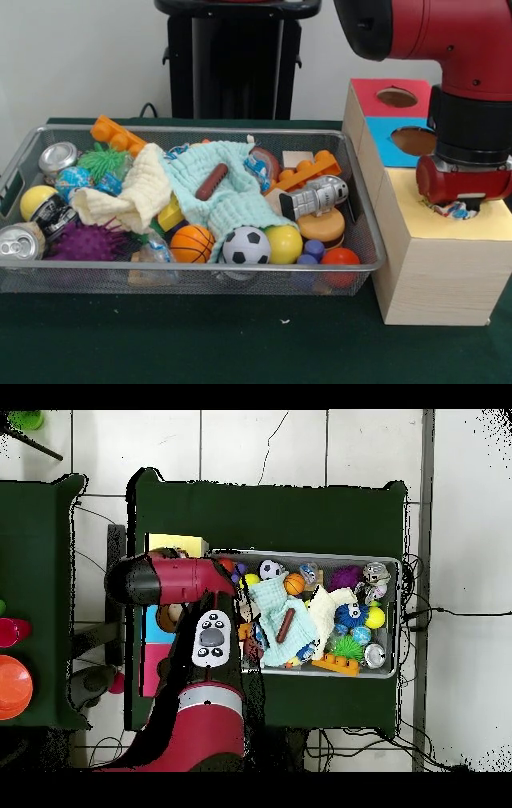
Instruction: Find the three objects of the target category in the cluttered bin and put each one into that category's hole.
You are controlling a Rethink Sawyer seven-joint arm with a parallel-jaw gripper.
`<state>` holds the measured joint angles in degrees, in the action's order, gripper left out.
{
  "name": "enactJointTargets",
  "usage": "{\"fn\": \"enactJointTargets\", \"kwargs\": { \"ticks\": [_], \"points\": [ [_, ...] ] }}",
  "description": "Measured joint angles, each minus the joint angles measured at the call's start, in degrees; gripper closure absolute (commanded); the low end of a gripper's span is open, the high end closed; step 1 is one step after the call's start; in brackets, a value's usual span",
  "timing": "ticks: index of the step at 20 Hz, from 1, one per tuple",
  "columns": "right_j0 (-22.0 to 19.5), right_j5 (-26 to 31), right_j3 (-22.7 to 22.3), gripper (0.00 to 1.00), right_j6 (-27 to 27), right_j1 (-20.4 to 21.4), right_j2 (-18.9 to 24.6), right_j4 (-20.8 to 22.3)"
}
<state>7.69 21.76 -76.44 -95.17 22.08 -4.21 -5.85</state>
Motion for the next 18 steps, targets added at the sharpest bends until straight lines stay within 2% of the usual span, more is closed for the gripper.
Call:
{"fn": "enactJointTargets", "kwargs": {
  "ticks": [6,12,14,18],
  "points": [
    [-0.5,3.3,-0.4,1.0,0.0,1.0,0.2,0.1],
    [-1.3,16.1,-0.7,1.0,0.0,5.6,0.5,0.2],
    [-1.7,22.1,-0.7,1.0,0.0,8.1,0.6,0.1],
    [-2.3,30.3,-0.7,1.0,0.0,12.4,0.8,0.1]
  ]
}}
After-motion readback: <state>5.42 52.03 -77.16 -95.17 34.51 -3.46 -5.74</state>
